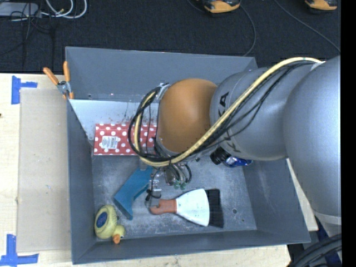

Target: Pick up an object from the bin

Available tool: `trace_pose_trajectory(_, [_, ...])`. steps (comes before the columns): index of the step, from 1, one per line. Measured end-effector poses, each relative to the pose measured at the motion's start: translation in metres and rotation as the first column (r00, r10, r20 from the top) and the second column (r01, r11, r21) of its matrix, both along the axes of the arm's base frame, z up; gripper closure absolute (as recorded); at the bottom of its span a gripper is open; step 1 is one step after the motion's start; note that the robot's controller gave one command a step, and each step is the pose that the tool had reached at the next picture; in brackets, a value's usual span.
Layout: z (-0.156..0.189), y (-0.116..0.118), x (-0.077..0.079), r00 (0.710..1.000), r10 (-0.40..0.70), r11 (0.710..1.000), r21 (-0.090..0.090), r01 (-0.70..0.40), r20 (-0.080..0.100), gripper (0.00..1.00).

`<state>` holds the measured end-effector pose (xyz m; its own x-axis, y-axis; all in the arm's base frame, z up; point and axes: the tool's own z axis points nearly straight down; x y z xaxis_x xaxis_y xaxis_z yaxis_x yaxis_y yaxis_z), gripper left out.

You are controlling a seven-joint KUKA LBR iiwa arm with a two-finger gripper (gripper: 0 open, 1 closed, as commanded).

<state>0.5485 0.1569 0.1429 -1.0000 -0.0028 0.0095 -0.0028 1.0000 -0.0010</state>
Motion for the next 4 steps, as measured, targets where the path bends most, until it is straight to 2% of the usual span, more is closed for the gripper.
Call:
trace_pose_trajectory(1, [0.005, -0.001, 0.002, 1.0, -0.003, 1.0, 0.001, 0.003, 0.007, 0.0])
trace_pose_trajectory(2, [-0.011, -0.008, 0.0, 0.998, 0.062, 0.998, 0.003, -0.062, 0.013, 0.0])
trace_pose_trajectory(3, [-0.032, -0.018, -0.003, 0.992, 0.125, 0.992, 0.002, -0.125, 0.011, 0.0])
trace_pose_trajectory(4, [-0.035, 0.029, -0.08, 0.964, 0.265, 0.964, 0.002, -0.265, 0.01, 1.0])
